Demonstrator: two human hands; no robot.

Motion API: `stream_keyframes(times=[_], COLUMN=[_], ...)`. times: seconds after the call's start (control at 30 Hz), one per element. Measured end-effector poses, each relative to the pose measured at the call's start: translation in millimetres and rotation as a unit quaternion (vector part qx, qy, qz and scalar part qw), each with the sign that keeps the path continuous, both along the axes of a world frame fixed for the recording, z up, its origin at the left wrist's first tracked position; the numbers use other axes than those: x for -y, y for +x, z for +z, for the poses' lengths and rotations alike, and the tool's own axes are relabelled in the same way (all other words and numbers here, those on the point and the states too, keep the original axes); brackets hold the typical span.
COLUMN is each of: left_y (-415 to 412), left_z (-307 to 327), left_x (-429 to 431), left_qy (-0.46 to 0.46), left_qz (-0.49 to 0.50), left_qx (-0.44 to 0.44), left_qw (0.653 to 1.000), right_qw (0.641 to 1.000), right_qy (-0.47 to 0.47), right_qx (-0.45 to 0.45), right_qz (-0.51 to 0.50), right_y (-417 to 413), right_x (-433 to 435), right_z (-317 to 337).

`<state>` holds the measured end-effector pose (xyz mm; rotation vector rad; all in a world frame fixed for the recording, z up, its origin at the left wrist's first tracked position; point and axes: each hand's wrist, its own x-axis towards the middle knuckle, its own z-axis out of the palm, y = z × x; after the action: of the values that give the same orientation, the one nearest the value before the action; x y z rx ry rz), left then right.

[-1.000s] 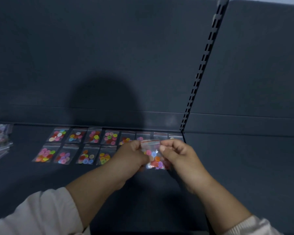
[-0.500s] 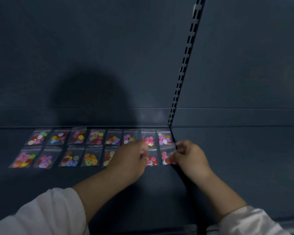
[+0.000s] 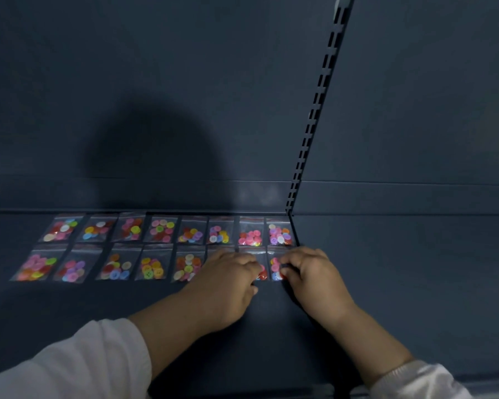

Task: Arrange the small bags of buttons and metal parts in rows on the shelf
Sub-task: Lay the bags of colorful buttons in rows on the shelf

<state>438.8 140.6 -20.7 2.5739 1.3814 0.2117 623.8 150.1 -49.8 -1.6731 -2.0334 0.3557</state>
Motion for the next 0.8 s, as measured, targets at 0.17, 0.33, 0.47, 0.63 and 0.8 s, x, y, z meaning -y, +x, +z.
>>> stream_keyframes(times=[0.17,0.33,0.47,0.63,0.8], left_y=[-0.1,-1.0,-1.7,-2.6,-2.7], left_z=[1.9,3.7,6.5,7.5,7.9], left_x=[-0.8,-0.7,-2.3,-13.5,-23.2], left_qy=[-0.013,-0.019,-0.012,-0.003,-0.003], left_qz=[-0.003,-0.002,0.009,0.032,0.042], left_qx=[0.010,0.010,0.016,-0.015,-0.023], left_qw=[1.000,1.000,1.000,0.999,0.999], right_qw=[1.000,0.999,0.998,0.994,0.992], right_qy=[0.005,0.038,0.026,-0.012,-0.033], right_qx=[0.004,0.008,0.058,0.094,0.097], right_qz=[0.001,-0.017,0.002,0.056,0.067], right_y=[0.2,2.8,5.2,3.9,1.8], right_x=[-0.2,-9.9,-26.4,-36.5,-39.6], right_z=[-0.8,7.7,12.3,12.9,11.5])
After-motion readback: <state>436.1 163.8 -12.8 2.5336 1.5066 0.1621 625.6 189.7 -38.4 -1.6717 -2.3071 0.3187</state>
